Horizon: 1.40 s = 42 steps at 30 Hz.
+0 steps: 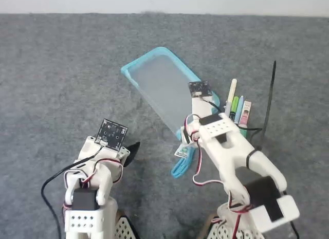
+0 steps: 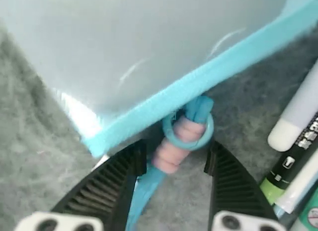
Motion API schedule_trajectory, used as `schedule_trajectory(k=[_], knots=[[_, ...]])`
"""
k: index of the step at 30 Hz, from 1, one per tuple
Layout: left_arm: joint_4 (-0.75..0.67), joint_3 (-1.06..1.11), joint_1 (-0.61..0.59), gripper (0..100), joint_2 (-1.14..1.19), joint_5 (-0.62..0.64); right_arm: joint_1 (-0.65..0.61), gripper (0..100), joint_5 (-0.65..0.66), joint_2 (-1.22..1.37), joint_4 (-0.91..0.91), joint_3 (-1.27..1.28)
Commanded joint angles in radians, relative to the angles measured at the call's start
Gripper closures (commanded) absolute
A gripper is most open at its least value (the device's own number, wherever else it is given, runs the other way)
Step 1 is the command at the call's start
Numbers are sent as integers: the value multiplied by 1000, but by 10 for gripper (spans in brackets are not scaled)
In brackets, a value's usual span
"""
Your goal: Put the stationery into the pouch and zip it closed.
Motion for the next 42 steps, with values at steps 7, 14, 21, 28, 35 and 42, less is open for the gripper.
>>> schedule_trajectory(k=[7, 14, 21, 28, 35, 42], knots=[[15, -8, -6, 665, -15, 17, 21, 812, -41, 8, -102, -57], [32, -8, -6, 665, -15, 17, 19, 954, -35, 10, -104, -55], [28, -8, -6, 665, -20, 17, 27, 991, 176, -10, -16, -64], [-23, -125, -2, 665, -21, 28, 30, 991, 442, -262, 217, -146], [-2, -308, -8, 666, -2, 187, -36, 992, 520, -610, 326, -132], [41, -602, 15, 666, 364, 209, -268, 992, 585, -700, 346, -135]])
